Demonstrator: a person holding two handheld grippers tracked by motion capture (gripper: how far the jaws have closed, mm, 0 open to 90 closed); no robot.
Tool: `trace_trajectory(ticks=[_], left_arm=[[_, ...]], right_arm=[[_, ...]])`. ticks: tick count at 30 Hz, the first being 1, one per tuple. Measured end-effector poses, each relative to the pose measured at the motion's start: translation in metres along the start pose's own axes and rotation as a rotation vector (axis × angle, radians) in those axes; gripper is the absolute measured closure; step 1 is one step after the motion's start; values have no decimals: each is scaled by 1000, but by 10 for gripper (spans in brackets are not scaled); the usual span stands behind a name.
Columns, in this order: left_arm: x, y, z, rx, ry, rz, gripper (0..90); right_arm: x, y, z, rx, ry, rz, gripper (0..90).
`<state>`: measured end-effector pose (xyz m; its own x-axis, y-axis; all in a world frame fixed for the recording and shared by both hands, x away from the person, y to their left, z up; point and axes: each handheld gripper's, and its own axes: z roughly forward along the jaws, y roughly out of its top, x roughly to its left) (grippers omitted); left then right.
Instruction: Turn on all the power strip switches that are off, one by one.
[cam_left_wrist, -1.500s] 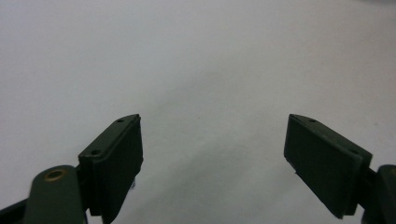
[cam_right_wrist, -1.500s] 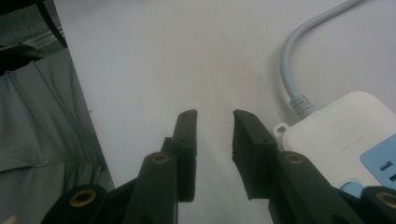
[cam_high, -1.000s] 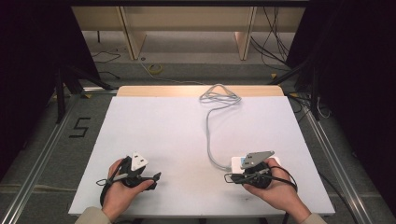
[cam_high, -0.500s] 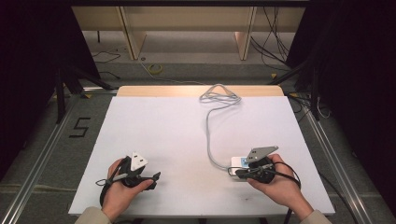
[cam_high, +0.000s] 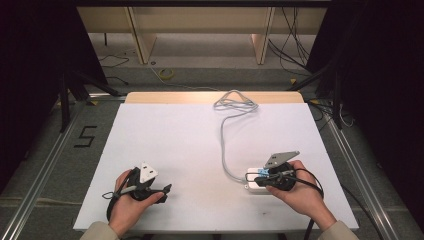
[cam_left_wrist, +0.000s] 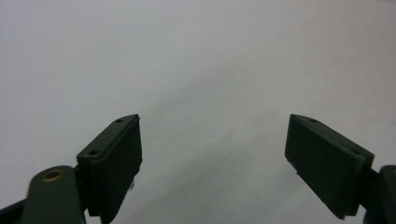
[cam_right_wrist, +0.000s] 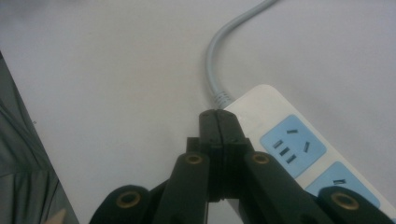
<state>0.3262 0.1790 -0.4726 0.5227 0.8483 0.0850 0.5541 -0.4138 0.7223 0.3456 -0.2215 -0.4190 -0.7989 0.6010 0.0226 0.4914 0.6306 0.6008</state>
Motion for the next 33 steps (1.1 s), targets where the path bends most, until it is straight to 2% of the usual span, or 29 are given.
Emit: trace_trajectory(ticks=[11,16,25,33], left_arm=[[0,0,0,0,3,1,188],[0,0,0,0,4,0,188],[0,0,-1,4,7,-1,188],[1,0,-1,3,7,0,188]], right_arm=[[-4,1,1,38,-14,12,900],[-6,1,1,49,-29,41,900],[-10,1,0,70,-40,45,900],[-13,2,-1,87,-51,69,900]])
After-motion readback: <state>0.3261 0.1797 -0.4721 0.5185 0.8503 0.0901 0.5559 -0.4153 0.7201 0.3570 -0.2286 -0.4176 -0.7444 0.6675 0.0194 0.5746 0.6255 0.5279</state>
